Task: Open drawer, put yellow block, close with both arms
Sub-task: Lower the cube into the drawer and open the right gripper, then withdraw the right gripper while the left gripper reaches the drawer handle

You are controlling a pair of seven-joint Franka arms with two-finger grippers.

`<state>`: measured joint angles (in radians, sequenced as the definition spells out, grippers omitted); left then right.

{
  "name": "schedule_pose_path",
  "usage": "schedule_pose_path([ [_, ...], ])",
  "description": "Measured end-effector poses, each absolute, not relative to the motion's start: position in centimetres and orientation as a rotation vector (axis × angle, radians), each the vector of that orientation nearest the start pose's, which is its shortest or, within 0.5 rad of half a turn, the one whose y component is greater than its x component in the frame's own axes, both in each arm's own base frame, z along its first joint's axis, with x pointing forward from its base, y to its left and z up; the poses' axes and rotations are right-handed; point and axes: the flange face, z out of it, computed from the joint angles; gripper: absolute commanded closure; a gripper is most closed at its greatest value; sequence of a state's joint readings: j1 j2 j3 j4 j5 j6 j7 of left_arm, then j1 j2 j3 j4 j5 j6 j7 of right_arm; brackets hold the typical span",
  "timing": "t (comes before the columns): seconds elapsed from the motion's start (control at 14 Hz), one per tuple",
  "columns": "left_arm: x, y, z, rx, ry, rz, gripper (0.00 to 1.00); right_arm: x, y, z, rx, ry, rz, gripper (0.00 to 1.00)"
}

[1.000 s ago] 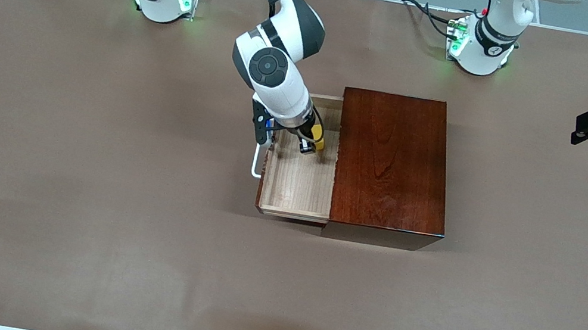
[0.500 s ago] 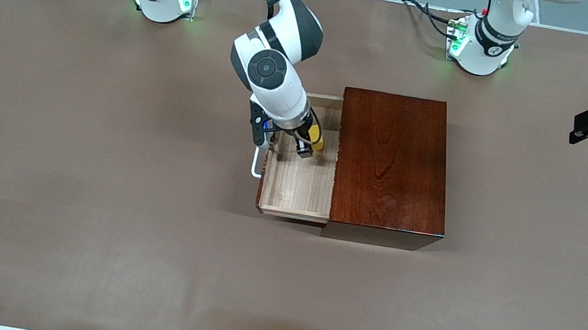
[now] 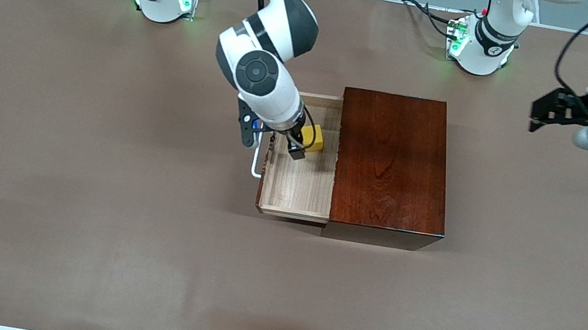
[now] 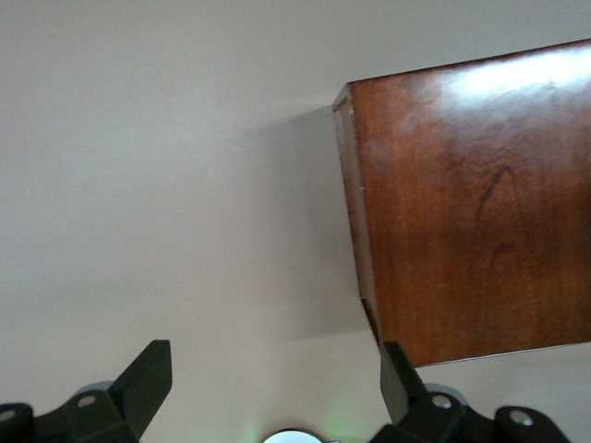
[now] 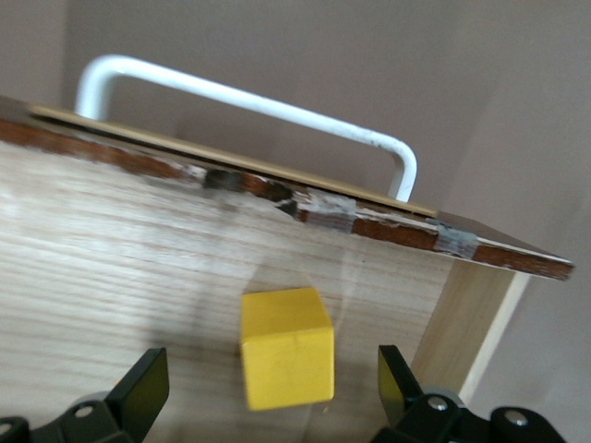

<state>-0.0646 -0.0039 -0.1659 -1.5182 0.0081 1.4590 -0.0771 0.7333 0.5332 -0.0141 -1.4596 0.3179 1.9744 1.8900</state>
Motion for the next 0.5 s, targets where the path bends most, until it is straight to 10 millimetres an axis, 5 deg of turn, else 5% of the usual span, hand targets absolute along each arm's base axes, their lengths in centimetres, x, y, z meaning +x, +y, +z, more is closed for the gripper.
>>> schedule_pose_path([
  [0.29, 52.1, -19.2, 62.5, -3.115, 0.219, 0.097, 0.00, 53.9, 44.9, 41.4, -2.454, 1.901, 0.489, 0.00],
  [0.5, 51.5, -27.3, 59.9, -3.146, 0.050, 0.063, 0.00, 56.8, 41.0, 45.4, -2.416, 1.948, 0.509, 0.00],
])
